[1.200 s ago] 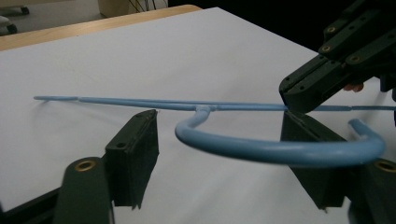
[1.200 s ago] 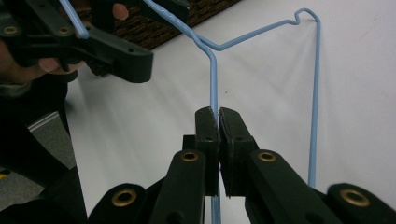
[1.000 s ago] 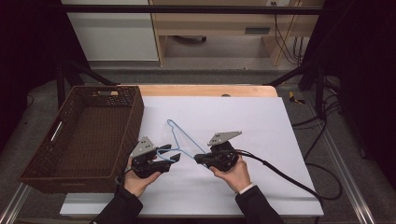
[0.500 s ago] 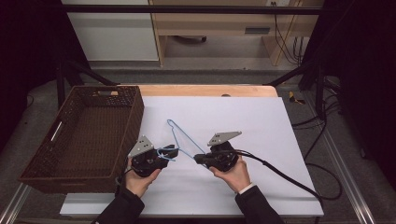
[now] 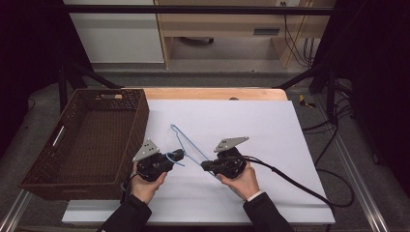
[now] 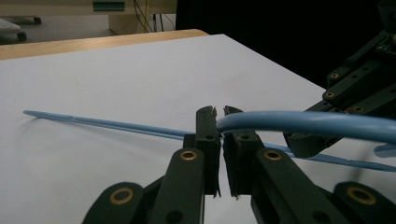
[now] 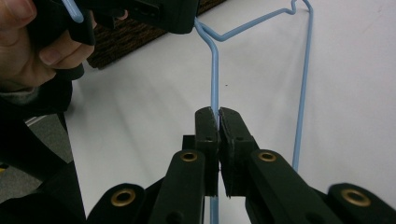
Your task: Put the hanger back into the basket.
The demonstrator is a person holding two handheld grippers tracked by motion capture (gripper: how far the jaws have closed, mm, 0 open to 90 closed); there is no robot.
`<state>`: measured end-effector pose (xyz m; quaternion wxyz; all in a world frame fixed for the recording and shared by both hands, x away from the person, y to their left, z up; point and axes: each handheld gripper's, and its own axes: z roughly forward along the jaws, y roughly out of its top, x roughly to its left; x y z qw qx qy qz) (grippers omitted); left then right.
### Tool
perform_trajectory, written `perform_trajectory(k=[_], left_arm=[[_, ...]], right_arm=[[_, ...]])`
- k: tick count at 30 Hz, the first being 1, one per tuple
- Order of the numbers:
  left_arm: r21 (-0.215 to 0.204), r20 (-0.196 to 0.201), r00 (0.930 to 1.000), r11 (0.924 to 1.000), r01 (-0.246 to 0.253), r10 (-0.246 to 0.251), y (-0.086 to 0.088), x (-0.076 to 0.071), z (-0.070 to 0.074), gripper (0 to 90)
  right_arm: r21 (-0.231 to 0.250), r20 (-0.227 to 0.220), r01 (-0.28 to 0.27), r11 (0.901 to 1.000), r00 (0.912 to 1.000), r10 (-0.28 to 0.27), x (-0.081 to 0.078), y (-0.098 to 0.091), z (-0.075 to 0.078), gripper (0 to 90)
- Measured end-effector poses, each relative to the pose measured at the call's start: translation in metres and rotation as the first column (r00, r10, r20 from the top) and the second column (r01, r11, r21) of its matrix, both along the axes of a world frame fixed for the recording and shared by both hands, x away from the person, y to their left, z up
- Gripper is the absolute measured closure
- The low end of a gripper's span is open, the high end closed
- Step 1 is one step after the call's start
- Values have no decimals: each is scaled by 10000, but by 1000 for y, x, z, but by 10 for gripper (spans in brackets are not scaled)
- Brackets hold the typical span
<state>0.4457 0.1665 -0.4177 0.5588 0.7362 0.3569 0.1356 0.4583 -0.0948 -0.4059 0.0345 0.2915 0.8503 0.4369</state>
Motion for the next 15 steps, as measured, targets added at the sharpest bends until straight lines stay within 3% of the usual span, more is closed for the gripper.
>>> perform_trajectory(k=[5, 8, 10, 12, 15], left_arm=[[176, 13, 10000, 9998, -1, 0, -3, -1, 2, 849], [468, 36, 10000, 9989, -86, 84, -9, -2, 4, 849], [528, 31, 9999, 9985, -121, 120, -11, -3, 5, 849], [727, 15, 9999, 9972, -173, 172, -16, -4, 6, 849], [846, 24, 9998, 9962, -216, 214, -19, -4, 6, 849]], right_arm=[[-182, 143, -32, 9998, 9999, 35, -1, 0, 0, 840], [-390, 664, 264, 9989, 9975, -238, -3, -2, 6, 669], [-445, 913, 360, 9984, 9953, -319, -3, -2, 7, 657], [-805, 1425, 457, 9957, 9892, -339, -5, -1, 9, 598], [-1077, 1480, 436, 9932, 9886, -274, -6, 3, 7, 610]])
